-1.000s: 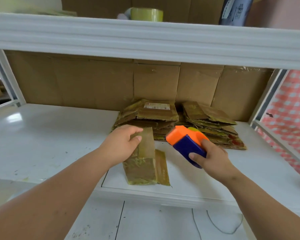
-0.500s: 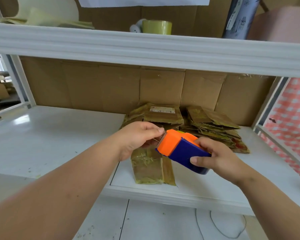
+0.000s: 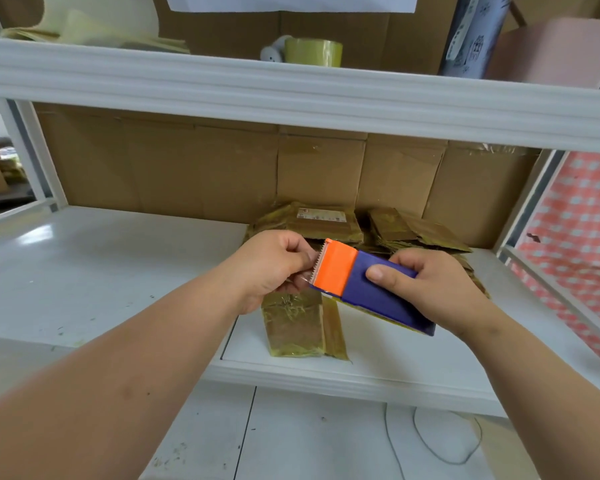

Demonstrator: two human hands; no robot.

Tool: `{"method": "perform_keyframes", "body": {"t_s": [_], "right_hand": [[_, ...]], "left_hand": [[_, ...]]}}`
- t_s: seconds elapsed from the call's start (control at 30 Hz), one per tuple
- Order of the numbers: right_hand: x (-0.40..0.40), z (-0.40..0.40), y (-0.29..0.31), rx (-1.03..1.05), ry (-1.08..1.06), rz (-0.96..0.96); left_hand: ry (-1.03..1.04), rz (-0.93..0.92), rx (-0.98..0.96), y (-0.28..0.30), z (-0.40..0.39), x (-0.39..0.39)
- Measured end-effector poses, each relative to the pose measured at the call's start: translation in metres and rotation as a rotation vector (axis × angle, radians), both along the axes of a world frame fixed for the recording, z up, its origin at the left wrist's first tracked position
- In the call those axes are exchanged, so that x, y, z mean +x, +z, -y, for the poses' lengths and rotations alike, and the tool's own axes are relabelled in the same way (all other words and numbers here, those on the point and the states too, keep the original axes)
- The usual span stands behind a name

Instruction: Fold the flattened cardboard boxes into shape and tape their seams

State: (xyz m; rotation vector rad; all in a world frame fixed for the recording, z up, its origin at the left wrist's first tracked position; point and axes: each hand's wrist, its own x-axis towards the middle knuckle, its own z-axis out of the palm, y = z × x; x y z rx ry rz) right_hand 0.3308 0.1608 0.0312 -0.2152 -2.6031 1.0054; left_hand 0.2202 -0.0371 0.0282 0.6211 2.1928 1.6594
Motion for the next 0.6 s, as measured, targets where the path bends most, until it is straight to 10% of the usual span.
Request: {"method": "perform_keyframes", "body": {"t_s": [0.6], "right_hand": [[-0.009,-0.026,0.011,0.154,0.051,0.183]], "left_hand": [[0.275,0.025,0.13,-0.015,0.078,-0.032]]}}
